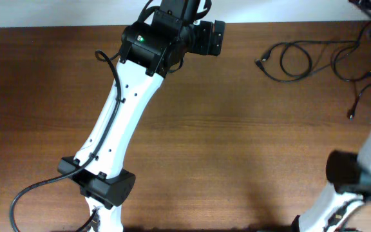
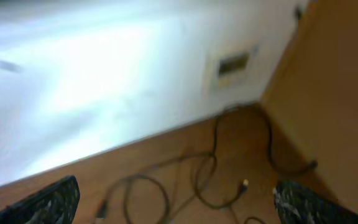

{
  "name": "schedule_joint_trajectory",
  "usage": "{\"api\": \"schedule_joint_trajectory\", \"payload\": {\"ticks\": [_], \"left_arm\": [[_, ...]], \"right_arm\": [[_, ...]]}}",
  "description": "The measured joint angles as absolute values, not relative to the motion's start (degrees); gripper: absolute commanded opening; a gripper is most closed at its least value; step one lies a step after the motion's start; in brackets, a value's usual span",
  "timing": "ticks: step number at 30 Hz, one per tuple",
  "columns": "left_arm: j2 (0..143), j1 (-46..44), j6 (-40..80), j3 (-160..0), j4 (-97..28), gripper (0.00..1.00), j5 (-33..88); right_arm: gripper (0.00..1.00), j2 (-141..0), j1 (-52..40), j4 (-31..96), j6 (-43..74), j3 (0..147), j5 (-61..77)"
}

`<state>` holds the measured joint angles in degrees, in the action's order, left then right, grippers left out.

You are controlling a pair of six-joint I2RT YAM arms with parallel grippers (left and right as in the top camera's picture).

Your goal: Untangle cables

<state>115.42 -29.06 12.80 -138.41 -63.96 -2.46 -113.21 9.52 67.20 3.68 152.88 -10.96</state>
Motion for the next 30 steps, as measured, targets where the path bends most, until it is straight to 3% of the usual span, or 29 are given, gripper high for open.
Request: {"api": "schedule_joint_trajectory", "payload": {"ticks": [7,10,19,28,30], "left_arm": [[115.4,-29.1,12.8,-138.4,-64.0,0.99,-3.0],[115.4,-29.1,12.8,-138.4,-64.1,0.99,-3.4],[115.4,-29.1,12.8,-138.4,-64.1,0.99,-3.7],[115.4,-29.1,12.8,-138.4,-65.4,0.99,-5.2],[115.4,-29.1,12.8,-138.4,-65.5,0.99,-5.4]], "right_arm": [[0.99,-105.9,2.8,71.9,-2.8,152.9,-10.9],[1.00,-105.7,3.4,74.1,2.0,152.8,-14.2],[0.99,-107.5,17.2,87.1,45.0,148.9,-28.4],[1.00,-113.5,25.3,89.8,84.9,129.3,-29.1],[0.95,-113.7,27.6,85.8,89.1,124.8,-29.2]]}}
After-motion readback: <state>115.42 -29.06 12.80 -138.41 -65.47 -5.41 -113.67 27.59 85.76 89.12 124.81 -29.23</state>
